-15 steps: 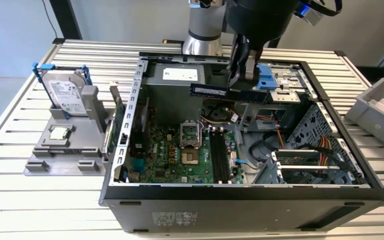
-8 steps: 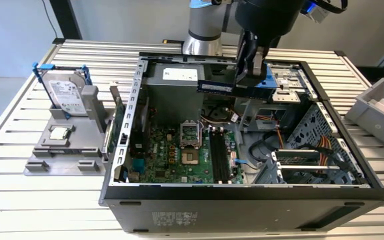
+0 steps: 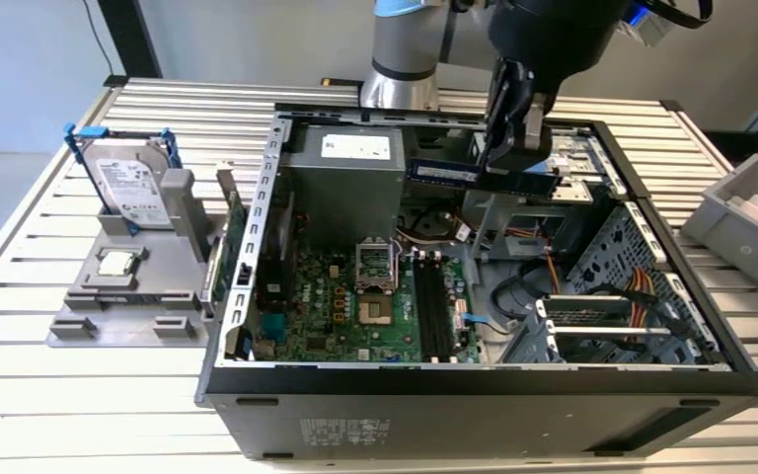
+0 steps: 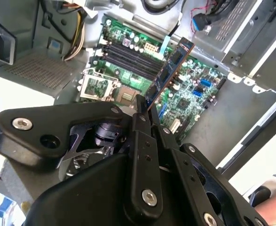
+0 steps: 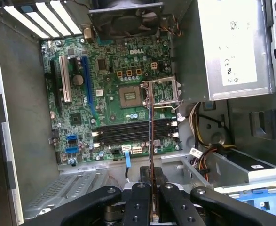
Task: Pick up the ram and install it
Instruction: 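Pick up the ram and move it above insertion slot, then insert the ram into the slot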
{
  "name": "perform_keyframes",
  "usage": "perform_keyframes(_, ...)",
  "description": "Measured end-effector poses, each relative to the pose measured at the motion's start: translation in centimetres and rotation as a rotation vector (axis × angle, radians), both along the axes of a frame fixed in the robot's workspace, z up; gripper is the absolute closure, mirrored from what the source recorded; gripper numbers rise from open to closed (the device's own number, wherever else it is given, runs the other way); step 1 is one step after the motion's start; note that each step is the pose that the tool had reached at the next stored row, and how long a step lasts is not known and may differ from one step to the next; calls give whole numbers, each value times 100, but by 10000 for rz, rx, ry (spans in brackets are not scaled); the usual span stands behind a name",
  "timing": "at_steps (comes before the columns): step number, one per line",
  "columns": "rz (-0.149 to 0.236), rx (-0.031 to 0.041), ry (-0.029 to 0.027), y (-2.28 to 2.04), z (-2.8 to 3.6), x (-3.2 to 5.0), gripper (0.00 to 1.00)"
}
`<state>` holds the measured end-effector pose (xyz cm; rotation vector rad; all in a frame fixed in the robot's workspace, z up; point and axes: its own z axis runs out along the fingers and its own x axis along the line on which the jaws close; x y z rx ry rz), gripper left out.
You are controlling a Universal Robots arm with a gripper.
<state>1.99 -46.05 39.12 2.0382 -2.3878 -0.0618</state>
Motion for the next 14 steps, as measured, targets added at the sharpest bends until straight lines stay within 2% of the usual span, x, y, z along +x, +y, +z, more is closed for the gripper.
perform_keyframes(14, 3, 1, -1, 0, -2, 5, 100)
